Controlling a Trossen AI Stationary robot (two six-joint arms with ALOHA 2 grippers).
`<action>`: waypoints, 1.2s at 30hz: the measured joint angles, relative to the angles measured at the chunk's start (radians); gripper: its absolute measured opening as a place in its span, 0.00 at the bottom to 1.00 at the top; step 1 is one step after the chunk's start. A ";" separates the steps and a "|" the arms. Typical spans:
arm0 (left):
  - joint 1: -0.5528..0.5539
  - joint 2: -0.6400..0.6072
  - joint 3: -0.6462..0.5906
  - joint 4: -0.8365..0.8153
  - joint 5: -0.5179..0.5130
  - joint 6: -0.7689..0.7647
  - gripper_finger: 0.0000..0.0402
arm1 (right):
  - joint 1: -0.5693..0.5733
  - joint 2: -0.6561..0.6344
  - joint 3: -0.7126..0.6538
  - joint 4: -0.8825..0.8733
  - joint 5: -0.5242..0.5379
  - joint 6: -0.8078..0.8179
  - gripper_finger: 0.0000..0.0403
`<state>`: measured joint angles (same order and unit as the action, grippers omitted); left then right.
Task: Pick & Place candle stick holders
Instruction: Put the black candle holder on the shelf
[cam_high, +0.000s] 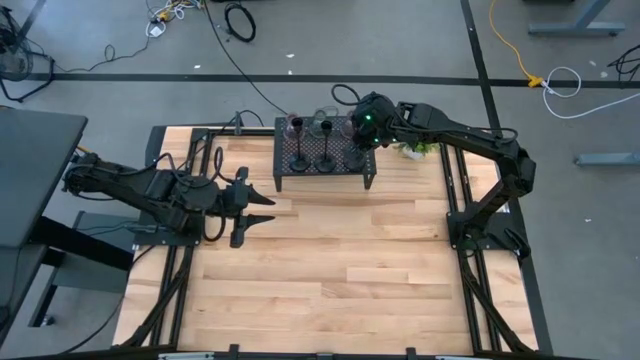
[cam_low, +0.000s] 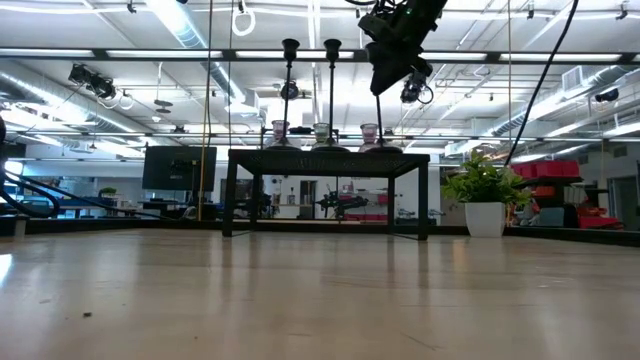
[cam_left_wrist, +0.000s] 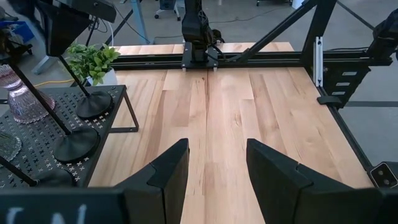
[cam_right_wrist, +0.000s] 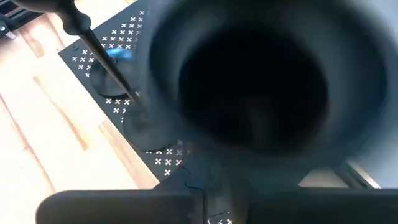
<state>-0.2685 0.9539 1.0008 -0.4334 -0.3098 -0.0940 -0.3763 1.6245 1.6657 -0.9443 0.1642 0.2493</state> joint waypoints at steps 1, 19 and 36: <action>0.000 0.000 0.000 0.000 0.000 0.000 0.41 | 0.000 0.000 0.000 0.000 0.000 0.000 0.11; 0.000 0.000 0.000 0.000 0.000 0.000 0.41 | 0.000 0.000 0.000 0.008 0.001 -0.033 0.40; 0.000 0.000 0.000 0.000 0.000 -0.007 0.41 | -0.001 -0.052 0.041 -0.028 0.000 -0.053 0.49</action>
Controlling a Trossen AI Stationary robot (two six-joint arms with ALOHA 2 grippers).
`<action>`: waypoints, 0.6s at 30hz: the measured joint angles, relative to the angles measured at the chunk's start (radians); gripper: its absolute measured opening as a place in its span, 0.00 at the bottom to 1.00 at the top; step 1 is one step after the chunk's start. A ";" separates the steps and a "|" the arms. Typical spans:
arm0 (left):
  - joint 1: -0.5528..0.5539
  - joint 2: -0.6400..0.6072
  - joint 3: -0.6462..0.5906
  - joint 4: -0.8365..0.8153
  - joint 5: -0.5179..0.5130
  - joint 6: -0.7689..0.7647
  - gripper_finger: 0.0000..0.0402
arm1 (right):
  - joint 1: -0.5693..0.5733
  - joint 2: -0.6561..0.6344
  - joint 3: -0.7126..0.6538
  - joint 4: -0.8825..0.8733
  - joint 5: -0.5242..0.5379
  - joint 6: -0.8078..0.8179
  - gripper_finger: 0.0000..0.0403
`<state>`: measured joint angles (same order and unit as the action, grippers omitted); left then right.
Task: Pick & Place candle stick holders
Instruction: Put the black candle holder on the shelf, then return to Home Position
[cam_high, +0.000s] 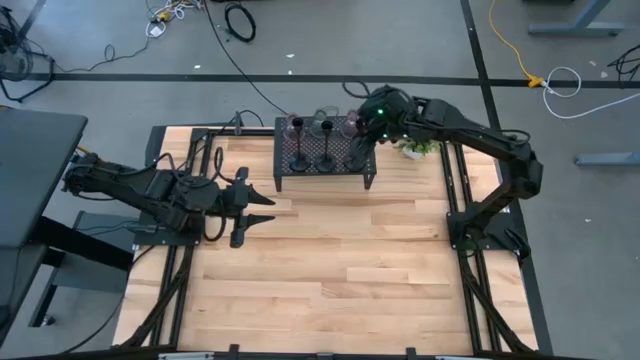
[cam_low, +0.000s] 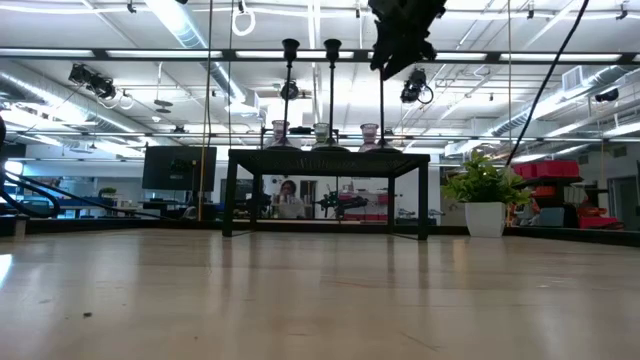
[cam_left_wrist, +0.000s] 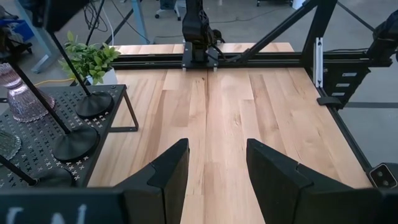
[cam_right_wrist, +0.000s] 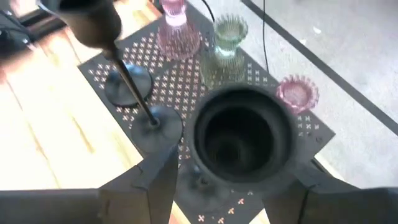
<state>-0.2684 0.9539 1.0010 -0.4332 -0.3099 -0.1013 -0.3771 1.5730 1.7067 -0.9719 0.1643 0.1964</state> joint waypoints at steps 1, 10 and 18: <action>0.000 0.000 0.000 -0.001 0.000 0.000 0.41 | 0.000 -0.003 0.004 -0.001 0.000 -0.001 0.49; 0.000 0.000 0.000 -0.001 0.000 0.000 0.41 | 0.000 -0.066 0.023 0.009 0.008 -0.002 0.49; 0.000 0.000 0.000 -0.005 0.000 0.000 0.41 | 0.002 -0.160 0.023 0.005 -0.090 0.030 0.49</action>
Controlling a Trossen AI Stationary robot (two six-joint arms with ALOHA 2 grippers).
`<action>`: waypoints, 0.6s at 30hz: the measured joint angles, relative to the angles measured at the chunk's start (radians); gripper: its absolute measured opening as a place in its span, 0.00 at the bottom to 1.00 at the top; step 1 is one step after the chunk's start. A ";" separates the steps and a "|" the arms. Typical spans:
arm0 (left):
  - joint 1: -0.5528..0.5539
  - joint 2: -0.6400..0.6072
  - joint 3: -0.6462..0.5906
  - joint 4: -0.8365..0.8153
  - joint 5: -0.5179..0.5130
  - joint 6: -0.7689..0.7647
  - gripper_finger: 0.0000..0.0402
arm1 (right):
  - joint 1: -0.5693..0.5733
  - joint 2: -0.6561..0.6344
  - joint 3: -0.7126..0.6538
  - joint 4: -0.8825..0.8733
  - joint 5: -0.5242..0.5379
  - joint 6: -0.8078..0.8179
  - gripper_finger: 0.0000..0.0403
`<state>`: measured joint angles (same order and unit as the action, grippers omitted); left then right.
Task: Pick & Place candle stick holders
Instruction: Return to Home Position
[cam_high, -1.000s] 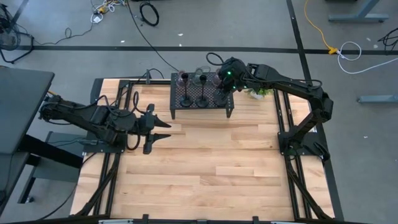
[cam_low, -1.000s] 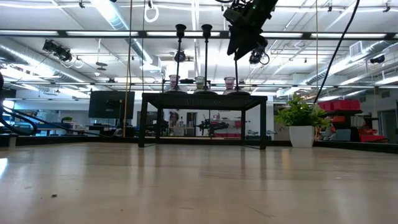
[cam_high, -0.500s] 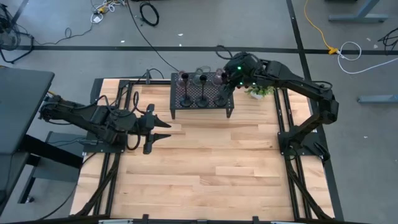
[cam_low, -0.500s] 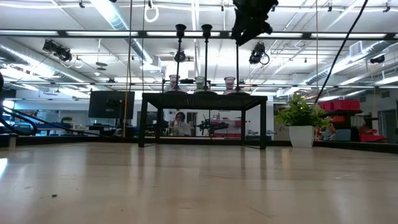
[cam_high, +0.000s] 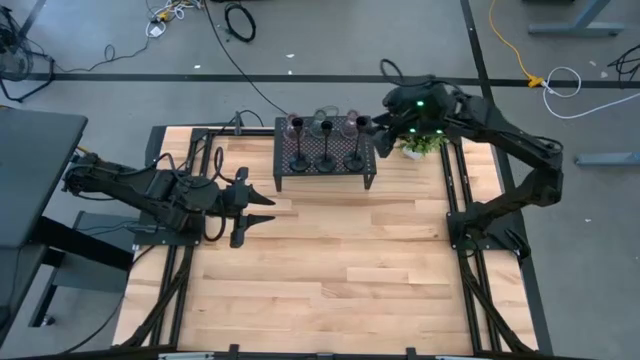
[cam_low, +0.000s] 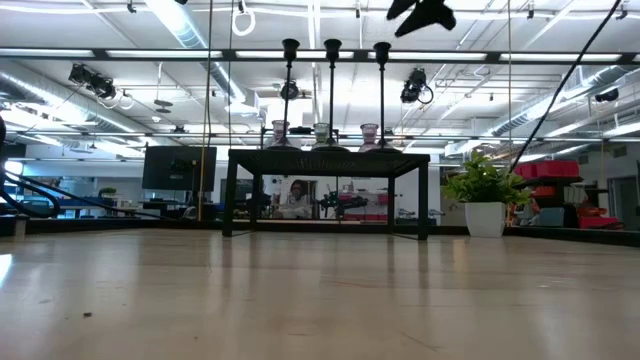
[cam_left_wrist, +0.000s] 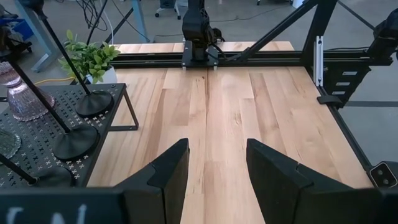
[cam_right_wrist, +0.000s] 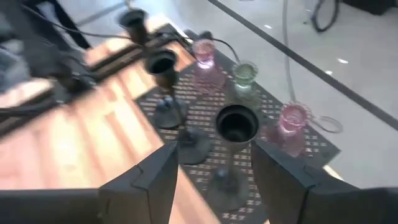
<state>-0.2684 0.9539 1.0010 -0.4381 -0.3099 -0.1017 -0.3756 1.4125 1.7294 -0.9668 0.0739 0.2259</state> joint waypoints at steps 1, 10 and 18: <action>0.000 0.000 0.000 0.000 0.000 0.000 0.41 | 0.000 -0.015 0.000 0.000 -0.015 0.001 0.49; 0.000 0.000 0.000 0.000 0.000 -0.010 0.41 | 0.089 -0.123 0.000 0.000 -0.156 0.047 0.49; 0.000 -0.023 0.000 0.003 -0.002 -0.013 0.41 | 0.410 -0.191 -0.130 0.067 -0.131 0.034 0.49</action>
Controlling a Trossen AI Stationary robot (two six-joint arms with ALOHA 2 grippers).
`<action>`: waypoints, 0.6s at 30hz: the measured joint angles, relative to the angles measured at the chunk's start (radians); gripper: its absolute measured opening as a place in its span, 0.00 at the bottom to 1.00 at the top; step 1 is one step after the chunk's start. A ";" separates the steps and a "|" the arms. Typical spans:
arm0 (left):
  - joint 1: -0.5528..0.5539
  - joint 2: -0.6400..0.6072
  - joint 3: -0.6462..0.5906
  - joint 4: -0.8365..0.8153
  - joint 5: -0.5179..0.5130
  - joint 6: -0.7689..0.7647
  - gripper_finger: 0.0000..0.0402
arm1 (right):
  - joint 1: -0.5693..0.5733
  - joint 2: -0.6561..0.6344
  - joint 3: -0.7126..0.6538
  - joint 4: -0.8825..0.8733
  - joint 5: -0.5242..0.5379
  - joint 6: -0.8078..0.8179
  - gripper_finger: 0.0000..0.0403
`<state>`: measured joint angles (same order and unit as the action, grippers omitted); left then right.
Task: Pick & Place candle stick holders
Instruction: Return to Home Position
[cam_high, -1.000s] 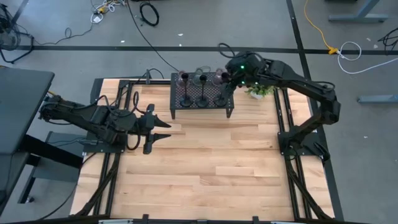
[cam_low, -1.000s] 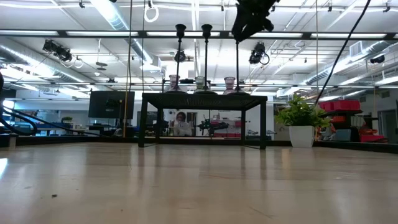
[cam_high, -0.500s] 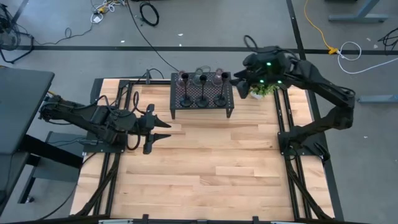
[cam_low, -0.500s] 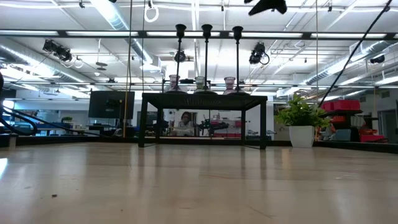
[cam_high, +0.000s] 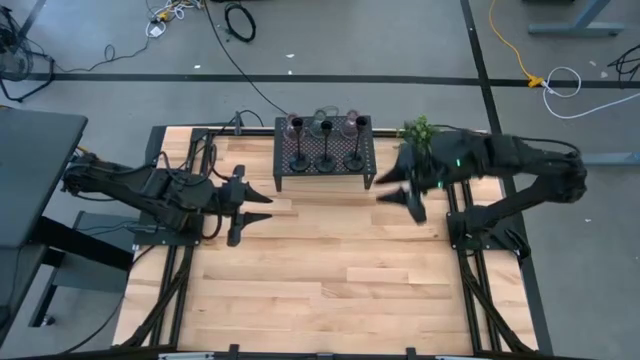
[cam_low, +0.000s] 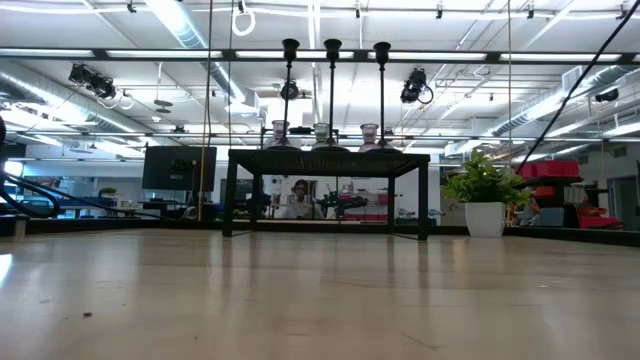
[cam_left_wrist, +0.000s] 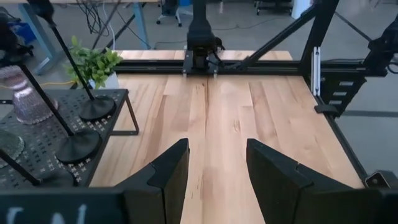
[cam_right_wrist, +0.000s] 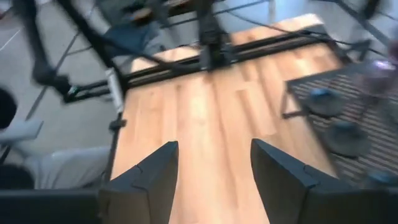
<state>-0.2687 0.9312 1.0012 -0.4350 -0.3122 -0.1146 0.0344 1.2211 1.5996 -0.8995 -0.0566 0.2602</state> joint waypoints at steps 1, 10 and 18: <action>0.000 -0.007 0.000 0.001 -0.004 0.003 0.41 | 0.043 -0.012 -0.033 0.026 0.015 -0.004 0.49; -0.016 -0.036 0.000 -0.009 -0.024 0.023 0.41 | 0.306 -0.122 -0.359 0.406 0.259 0.001 0.49; -0.016 -0.124 -0.162 0.157 -0.129 0.068 0.41 | 0.356 -0.221 -0.669 0.861 0.543 -0.204 0.49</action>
<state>-0.2843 0.8068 0.8395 -0.2783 -0.4414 -0.0463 0.3904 1.0003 0.9305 -0.0385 0.4868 0.0567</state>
